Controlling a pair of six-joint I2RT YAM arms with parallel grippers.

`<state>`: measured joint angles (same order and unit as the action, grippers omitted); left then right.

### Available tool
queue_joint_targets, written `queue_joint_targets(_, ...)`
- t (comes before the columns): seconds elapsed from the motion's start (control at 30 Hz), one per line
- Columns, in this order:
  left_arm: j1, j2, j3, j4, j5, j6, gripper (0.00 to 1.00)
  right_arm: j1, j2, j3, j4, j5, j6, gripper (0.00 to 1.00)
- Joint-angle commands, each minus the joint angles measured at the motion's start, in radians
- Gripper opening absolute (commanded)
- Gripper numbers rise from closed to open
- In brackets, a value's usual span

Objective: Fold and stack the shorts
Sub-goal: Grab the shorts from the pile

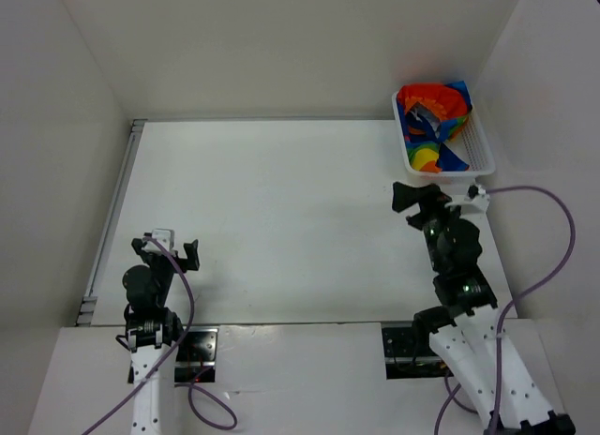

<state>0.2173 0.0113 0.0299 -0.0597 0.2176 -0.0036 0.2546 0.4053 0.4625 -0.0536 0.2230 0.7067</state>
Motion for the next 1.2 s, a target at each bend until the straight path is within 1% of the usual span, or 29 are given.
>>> queue_joint_targets(0.0,0.001,-0.024,0.051,0.021,0.037,0.004,1.0,0.0,0.264,0.262,0.006,0.148,-0.163,0.98)
queue_joint_targets(0.03,0.001,-0.024,0.051,0.052,0.127,0.004,1.0,0.0,0.33,0.321,-0.006,0.168,-0.203,0.98)
queue_joint_targets(0.07,0.001,-0.024,0.06,0.064,0.15,0.004,1.0,0.0,0.396,0.434,-0.02,0.191,-0.245,0.98)
queue_joint_targets(0.1,0.001,-0.024,0.061,0.081,0.151,0.004,1.0,0.0,0.525,0.491,-0.02,0.211,-0.344,0.98)
queue_joint_targets(0.13,0.001,-0.024,0.061,0.128,0.141,0.004,1.0,0.0,0.591,0.552,-0.038,0.254,-0.395,0.98)
queue_joint_targets(0.17,0.001,-0.024,0.061,0.15,0.078,0.004,1.0,0.0,0.656,0.684,-0.075,0.277,-0.448,0.98)
queue_joint_targets(0.2,0.001,-0.024,0.061,0.182,0.04,0.004,1.0,0.0,0.781,0.75,-0.09,0.303,-0.56,0.98)
queue_joint_targets(0.23,0.001,-0.024,0.061,0.219,0.104,0.004,1.0,0.0,0.84,0.815,-0.106,0.341,-0.62,0.98)
queue_joint_targets(0.27,0.001,-0.024,0.061,0.207,0.259,0.004,1.0,0.0,0.892,0.929,-0.118,0.366,-0.677,0.98)
queue_joint_targets(0.3,0.001,-0.024,0.061,0.248,0.261,0.004,1.0,0.0,0.985,0.977,-0.118,0.39,-0.728,0.98)
queue_joint_targets(0.33,0.001,-0.013,0.061,0.297,0.228,0.004,1.0,0.0,1.024,1.017,-0.118,0.412,-0.806,0.98)
queue_joint_targets(0.37,0.001,-0.013,0.061,0.335,0.204,0.004,1.0,0.0,1.053,1.056,-0.054,0.479,-0.843,0.98)
queue_joint_targets(0.43,-0.009,0.013,0.082,0.403,0.184,0.004,1.0,0.0,1.101,1.056,0.029,0.496,-0.909,0.98)
queue_joint_targets(0.47,-0.009,0.039,0.114,0.446,0.175,0.004,1.0,-0.018,1.115,1.088,0.073,0.471,-0.909,0.98)
queue_joint_targets(0.5,-0.009,0.08,0.146,0.458,0.136,0.004,1.0,-0.041,1.138,1.137,0.04,0.428,-0.867,0.98)
queue_joint_targets(0.53,-0.009,0.23,0.198,0.459,0.1,0.004,1.0,-0.078,1.211,1.279,-0.021,0.382,-0.728,0.98)
queue_joint_targets(0.57,-0.009,0.336,0.268,0.418,0.057,0.004,1.0,-0.162,1.254,1.348,-0.081,0.286,-0.672,0.98)
queue_joint_targets(0.6,-0.009,0.594,0.464,0.373,-0.037,0.004,1.0,-0.198,1.295,1.402,-0.148,0.245,-0.647,0.98)
queue_joint_targets(0.63,0.005,0.724,0.589,0.289,-0.049,0.004,1.0,-0.221,1.372,1.46,-0.149,0.228,-0.657,0.98)
queue_joint_targets(0.67,0.005,0.848,0.711,0.095,-0.049,0.004,1.0,-0.247,1.404,1.473,-0.137,0.228,-0.67,0.98)
queue_joint_targets(0.7,0.005,1.047,0.822,0.018,0.016,0.004,1.0,-0.265,1.44,1.492,-0.137,0.217,-0.67,0.98)
queue_joint_targets(0.73,0.017,1.106,0.941,-0.024,0.044,0.004,1.0,-0.285,1.516,1.537,-0.153,0.196,-0.617,0.98)
queue_joint_targets(0.77,0.017,1.177,0.97,-0.054,0.07,0.004,1.0,-0.332,1.555,1.559,-0.17,0.155,-0.578,0.98)
queue_joint_targets(0.8,0.007,1.206,0.993,-0.074,0.11,0.004,1.0,-0.353,1.592,1.602,-0.202,0.136,-0.546,0.98)
queue_joint_targets(0.83,-0.027,1.24,1.057,-0.142,0.121,0.004,1.0,-0.368,1.668,1.622,-0.216,0.136,-0.524,0.98)
queue_joint_targets(0.87,-0.047,1.318,1.097,-0.187,0.121,0.004,1.0,-0.368,1.705,1.643,-0.233,0.157,-0.524,0.98)
queue_joint_targets(0.93,-0.094,1.394,1.168,-0.288,0.121,0.004,1.0,-0.368,1.795,1.693,-0.246,0.185,-0.547,0.98)
queue_joint_targets(0.97,-0.108,1.45,1.194,-0.305,0.108,0.004,1.0,-0.368,1.817,1.693,-0.246,0.185,-0.559,0.98)
queue_joint_targets(1.17,-0.165,1.556,1.255,-0.376,0.077,0.004,1.0,-0.377,1.957,1.766,-0.255,0.196,-0.57,0.98)
